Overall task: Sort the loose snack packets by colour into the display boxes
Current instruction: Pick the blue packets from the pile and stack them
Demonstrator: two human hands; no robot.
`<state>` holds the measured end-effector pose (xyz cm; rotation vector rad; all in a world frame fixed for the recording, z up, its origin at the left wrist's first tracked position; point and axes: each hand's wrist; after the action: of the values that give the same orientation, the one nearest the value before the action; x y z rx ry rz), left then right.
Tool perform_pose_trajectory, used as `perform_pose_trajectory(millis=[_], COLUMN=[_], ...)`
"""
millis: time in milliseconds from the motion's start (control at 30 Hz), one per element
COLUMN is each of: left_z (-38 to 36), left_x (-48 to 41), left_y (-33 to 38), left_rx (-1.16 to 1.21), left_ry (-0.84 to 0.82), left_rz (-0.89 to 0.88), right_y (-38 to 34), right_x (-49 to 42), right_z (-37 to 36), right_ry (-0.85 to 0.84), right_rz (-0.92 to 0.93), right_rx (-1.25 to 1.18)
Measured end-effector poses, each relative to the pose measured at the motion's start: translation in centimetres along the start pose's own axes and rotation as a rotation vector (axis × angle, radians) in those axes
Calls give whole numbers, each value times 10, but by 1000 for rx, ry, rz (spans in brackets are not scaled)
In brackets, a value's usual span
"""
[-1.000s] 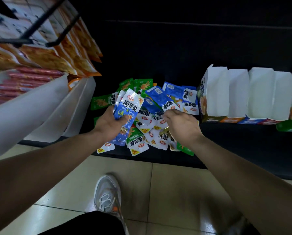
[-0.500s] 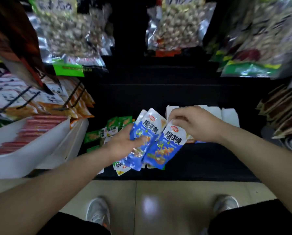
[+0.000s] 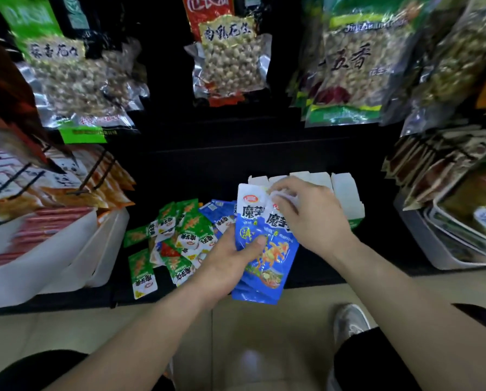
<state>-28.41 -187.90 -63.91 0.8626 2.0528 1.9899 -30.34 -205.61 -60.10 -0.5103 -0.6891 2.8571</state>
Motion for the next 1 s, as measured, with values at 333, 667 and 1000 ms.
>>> perform_pose_trajectory(millis=[333, 667, 1000], left_z=[14, 19, 18], left_x=[-55, -83, -81], left_y=[-2, -12, -19], left_rx=[198, 298, 95], left_ry=[288, 213, 226], left_rz=[-25, 69, -33], right_y=[13, 31, 37], right_x=[-12, -29, -24], right_z=[-48, -70, -69], right_ry=[-145, -335, -354], right_rz=[-619, -447, -448], right_rx=[-799, -821, -778])
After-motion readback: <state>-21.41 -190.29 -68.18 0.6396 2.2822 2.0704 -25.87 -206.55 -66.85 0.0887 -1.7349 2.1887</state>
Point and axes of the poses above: each hand's wrist, its own x-axis away from the middle knuckle, its own z-axis out of the back of the hand, y = z × x, and after that the axes turned 8 degrees about x, right-handed
